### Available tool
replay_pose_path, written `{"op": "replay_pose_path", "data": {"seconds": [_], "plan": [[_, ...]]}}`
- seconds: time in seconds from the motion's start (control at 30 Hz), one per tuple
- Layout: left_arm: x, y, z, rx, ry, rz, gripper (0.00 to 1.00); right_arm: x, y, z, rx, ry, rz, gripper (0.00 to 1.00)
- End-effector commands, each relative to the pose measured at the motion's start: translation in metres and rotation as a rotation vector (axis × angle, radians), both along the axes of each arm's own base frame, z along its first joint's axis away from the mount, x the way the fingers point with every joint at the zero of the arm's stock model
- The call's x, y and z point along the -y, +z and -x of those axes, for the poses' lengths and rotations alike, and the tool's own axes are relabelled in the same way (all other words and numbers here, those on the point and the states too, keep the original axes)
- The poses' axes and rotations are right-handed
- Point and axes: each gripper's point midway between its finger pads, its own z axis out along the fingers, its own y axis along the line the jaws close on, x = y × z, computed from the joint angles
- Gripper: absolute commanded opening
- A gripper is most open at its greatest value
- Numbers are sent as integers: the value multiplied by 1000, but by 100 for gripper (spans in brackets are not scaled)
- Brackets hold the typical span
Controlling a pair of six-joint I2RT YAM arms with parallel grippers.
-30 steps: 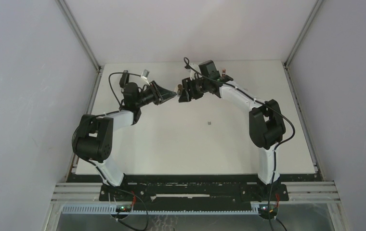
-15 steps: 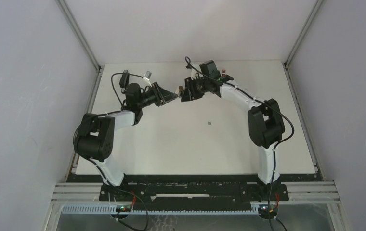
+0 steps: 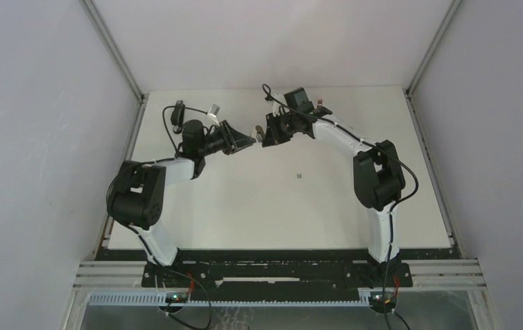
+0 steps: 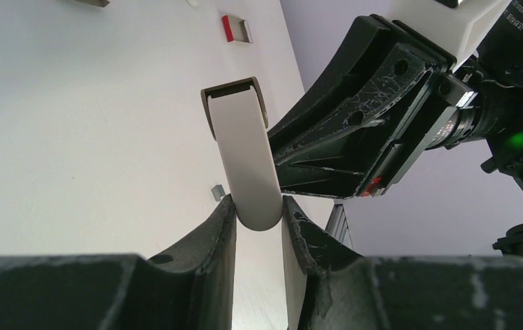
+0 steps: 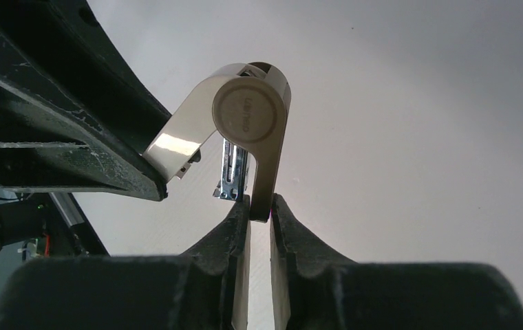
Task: Unload the staples from the stapler
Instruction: Unload the staple.
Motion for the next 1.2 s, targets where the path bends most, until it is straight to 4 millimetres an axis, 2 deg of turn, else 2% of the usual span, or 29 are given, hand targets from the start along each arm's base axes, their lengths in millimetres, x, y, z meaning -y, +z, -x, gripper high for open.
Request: {"op": "replay_pose_path", "data": {"seconds": [0.0,0.13,0.33,0.67,0.83,0.97,1.17], "plan": [[9,10,3,59,-47,-5,0,-6,22,-18,135,2,17,2],[10,8,3,58,-49,-12,4,-7,21,-18,176,-1,60,0],[10,7,3,60,-62,-25,35,-9,24,-15,202,9,81,0],[17,-4,3,47,-103,-66,77,-14,41,-5,186,17,66,0],[8,-9,1,65,-79,-174,100,-10,34,-2,163,5,91,0],[-4,-13,-6,157,-77,-372,100,-8,26,3,129,16,104,0],[-23,-6,-14,308,-89,-668,100,-1,24,13,109,42,130,0]]}}
